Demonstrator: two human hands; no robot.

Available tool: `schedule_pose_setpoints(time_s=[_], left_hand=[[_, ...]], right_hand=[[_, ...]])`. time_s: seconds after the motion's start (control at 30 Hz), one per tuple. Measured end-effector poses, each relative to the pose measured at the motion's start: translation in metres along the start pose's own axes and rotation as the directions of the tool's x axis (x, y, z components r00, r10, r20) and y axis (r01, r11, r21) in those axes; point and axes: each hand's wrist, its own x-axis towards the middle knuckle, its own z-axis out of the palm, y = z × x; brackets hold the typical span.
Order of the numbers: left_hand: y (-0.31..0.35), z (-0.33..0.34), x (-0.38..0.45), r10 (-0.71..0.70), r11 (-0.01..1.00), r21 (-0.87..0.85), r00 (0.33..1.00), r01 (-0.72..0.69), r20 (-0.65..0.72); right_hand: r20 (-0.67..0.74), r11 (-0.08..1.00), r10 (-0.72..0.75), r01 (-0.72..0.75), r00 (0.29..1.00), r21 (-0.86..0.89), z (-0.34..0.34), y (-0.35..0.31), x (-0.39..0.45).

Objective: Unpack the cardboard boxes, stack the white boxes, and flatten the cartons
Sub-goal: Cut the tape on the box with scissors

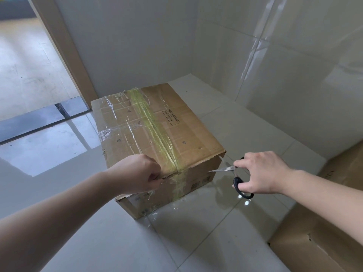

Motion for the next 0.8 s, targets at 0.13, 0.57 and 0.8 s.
schedule_pose_setpoints(time_s=[0.13,0.57,0.8], left_hand=[[0.002,-0.001,-0.001,0.044,0.999,-0.012,0.999,-0.045,-0.021],[0.003,-0.001,0.0,0.069,0.996,-0.056,0.996,-0.072,-0.062],[0.0,0.001,-0.003,0.01,0.997,-0.078,0.999,-0.013,-0.033]], right_hand=[[0.052,0.999,-0.027,0.025,0.998,0.024,-0.003,-0.01,0.005],[0.054,0.992,-0.057,0.05,0.997,0.118,-0.021,-0.095,0.008],[0.08,0.979,-0.155,0.142,0.985,0.147,-0.02,-0.082,0.018]])
